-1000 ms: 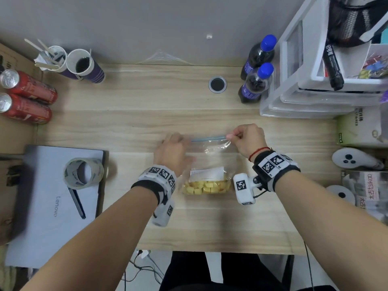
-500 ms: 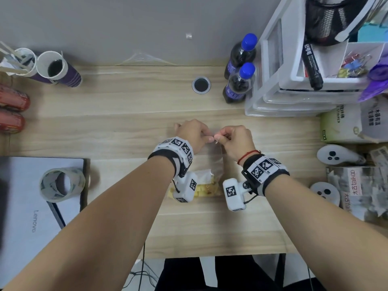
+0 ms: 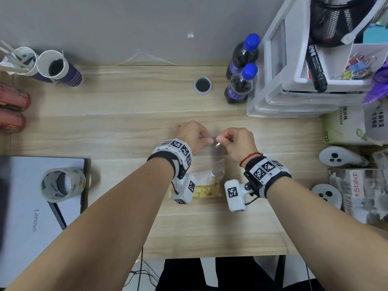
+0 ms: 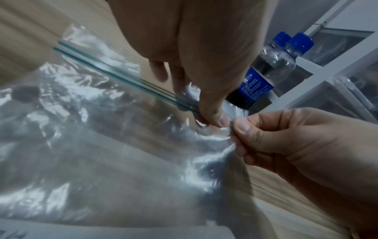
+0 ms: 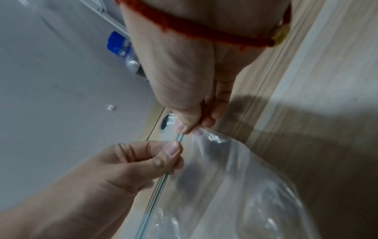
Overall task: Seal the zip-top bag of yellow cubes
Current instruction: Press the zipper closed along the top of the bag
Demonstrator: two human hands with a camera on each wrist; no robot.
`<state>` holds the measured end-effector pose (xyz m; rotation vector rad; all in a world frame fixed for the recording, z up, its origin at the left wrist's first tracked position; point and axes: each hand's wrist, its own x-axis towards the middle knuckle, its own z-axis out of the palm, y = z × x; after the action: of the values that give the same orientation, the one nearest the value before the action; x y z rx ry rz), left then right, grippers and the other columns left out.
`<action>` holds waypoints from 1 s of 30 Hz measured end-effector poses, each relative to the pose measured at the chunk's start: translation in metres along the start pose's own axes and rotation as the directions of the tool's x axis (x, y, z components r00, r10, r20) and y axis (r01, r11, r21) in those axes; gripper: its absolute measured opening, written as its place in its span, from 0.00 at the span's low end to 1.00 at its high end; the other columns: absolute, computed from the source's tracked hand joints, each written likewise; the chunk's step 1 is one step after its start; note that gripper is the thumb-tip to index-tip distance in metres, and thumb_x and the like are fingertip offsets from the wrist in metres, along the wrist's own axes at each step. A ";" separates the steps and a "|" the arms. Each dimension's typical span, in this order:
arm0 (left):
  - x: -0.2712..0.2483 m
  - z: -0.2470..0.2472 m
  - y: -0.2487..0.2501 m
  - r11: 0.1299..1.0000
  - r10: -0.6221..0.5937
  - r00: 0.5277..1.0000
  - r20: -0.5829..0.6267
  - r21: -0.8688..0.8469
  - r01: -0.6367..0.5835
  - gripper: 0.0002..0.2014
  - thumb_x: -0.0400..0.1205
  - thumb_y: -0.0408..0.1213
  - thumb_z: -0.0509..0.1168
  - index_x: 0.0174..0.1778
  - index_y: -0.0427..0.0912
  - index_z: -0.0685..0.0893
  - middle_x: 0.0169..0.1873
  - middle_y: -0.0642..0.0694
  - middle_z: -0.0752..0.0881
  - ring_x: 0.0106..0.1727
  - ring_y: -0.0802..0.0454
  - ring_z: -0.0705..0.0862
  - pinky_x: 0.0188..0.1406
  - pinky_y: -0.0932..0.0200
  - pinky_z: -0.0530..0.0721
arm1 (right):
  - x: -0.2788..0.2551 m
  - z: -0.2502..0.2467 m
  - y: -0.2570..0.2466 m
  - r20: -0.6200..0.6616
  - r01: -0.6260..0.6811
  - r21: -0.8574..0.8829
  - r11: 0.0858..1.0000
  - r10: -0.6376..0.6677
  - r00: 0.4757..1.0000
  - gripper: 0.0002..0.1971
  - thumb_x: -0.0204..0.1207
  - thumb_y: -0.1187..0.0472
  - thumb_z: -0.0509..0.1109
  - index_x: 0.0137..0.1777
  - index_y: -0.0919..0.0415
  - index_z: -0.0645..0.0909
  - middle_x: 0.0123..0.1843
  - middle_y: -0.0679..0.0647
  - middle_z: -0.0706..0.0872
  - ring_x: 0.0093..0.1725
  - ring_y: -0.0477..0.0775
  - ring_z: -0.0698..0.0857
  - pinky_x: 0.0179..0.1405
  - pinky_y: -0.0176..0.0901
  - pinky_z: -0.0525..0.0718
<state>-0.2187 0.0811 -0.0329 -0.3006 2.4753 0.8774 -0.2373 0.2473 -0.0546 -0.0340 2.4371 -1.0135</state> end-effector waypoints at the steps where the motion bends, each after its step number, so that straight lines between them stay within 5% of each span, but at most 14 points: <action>1: 0.000 0.000 -0.001 1.000 0.002 1.000 0.000 0.009 -0.002 0.07 0.75 0.49 0.74 0.41 0.49 0.91 0.33 0.56 0.83 0.49 0.50 0.84 0.61 0.53 0.76 | 0.000 0.000 0.000 0.006 0.000 -0.002 1.000 0.000 1.000 0.05 0.74 0.57 0.76 0.40 0.56 0.89 0.37 0.49 0.89 0.38 0.47 0.85 0.42 0.32 0.77; 7: -0.001 0.000 -0.005 1.000 0.008 1.000 -0.021 -0.018 -0.008 0.06 0.75 0.44 0.74 0.40 0.47 0.91 0.32 0.54 0.83 0.45 0.51 0.84 0.45 0.63 0.75 | 0.001 0.004 -0.004 0.011 0.005 0.000 1.000 -0.005 1.000 0.05 0.74 0.57 0.75 0.40 0.56 0.89 0.36 0.48 0.90 0.37 0.46 0.85 0.37 0.24 0.75; 13: 0.000 -0.005 -0.010 1.000 0.023 1.000 0.014 0.008 -0.023 0.08 0.74 0.52 0.73 0.40 0.53 0.91 0.33 0.58 0.83 0.48 0.52 0.83 0.61 0.53 0.75 | 0.000 0.001 0.001 0.000 -0.006 0.007 1.000 0.006 1.000 0.04 0.74 0.56 0.75 0.41 0.55 0.88 0.34 0.45 0.87 0.34 0.36 0.82 0.34 0.17 0.71; 21: -0.001 -0.002 -0.012 1.000 0.002 1.000 -0.014 -0.015 -0.003 0.05 0.76 0.45 0.72 0.38 0.49 0.90 0.32 0.53 0.85 0.46 0.49 0.84 0.45 0.61 0.75 | 0.000 -0.001 -0.008 0.121 0.015 0.087 0.996 -0.025 0.992 0.03 0.73 0.57 0.76 0.38 0.52 0.87 0.35 0.43 0.88 0.36 0.41 0.84 0.38 0.27 0.78; 26: -0.004 -0.003 -0.013 0.997 0.059 0.998 0.022 0.039 -0.060 0.06 0.76 0.51 0.71 0.40 0.54 0.89 0.38 0.56 0.89 0.49 0.51 0.85 0.59 0.52 0.78 | 0.002 0.000 -0.007 0.049 0.047 -0.044 0.998 -0.045 0.998 0.08 0.73 0.60 0.75 0.33 0.50 0.84 0.30 0.42 0.84 0.31 0.39 0.81 0.31 0.17 0.71; 30: -0.006 -0.011 -0.026 0.995 0.027 1.000 0.007 0.093 -0.028 0.06 0.76 0.52 0.71 0.35 0.58 0.86 0.30 0.61 0.81 0.47 0.52 0.84 0.59 0.52 0.77 | 0.000 0.001 -0.003 0.035 0.024 0.011 1.000 -0.024 0.999 0.06 0.74 0.59 0.75 0.35 0.52 0.86 0.31 0.42 0.85 0.34 0.43 0.83 0.39 0.27 0.77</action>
<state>-0.2085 0.0549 -0.0363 -0.2318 2.5118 0.7696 -0.2368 0.2442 -0.0532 -0.0766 2.4046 -1.0280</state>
